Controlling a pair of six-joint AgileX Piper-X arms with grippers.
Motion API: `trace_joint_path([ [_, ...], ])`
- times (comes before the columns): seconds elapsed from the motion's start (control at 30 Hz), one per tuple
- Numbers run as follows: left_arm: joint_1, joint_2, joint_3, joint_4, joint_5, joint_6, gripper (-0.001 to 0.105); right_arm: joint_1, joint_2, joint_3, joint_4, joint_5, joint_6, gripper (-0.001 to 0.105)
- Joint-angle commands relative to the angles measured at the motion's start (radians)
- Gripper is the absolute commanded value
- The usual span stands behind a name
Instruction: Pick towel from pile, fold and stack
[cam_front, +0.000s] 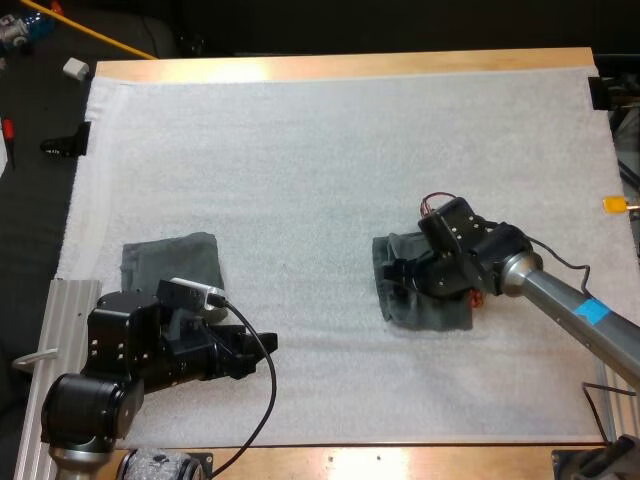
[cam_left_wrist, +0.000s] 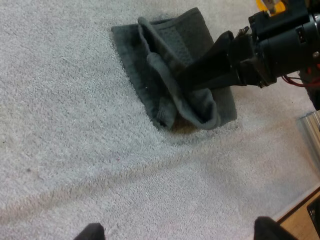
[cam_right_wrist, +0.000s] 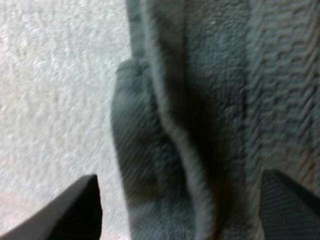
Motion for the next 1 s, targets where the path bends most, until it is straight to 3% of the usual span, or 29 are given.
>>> trace_joint_path([
  [0.0, -0.005, -0.002, -0.006, 0.000, 0.006, 0.010, 0.059, 0.002, -0.011, -0.006, 0.000, -0.057, 0.019, 0.065],
  [0.67, -0.003, -0.001, -0.004, 0.003, 0.006, 0.008, 0.059, 0.129, 0.086, 0.000, -0.111, -0.115, 0.125, 0.066],
  [0.97, -0.002, -0.002, -0.005, 0.005, 0.011, 0.017, 0.059, 0.125, 0.045, -0.004, -0.073, -0.098, 0.086, 0.065],
])
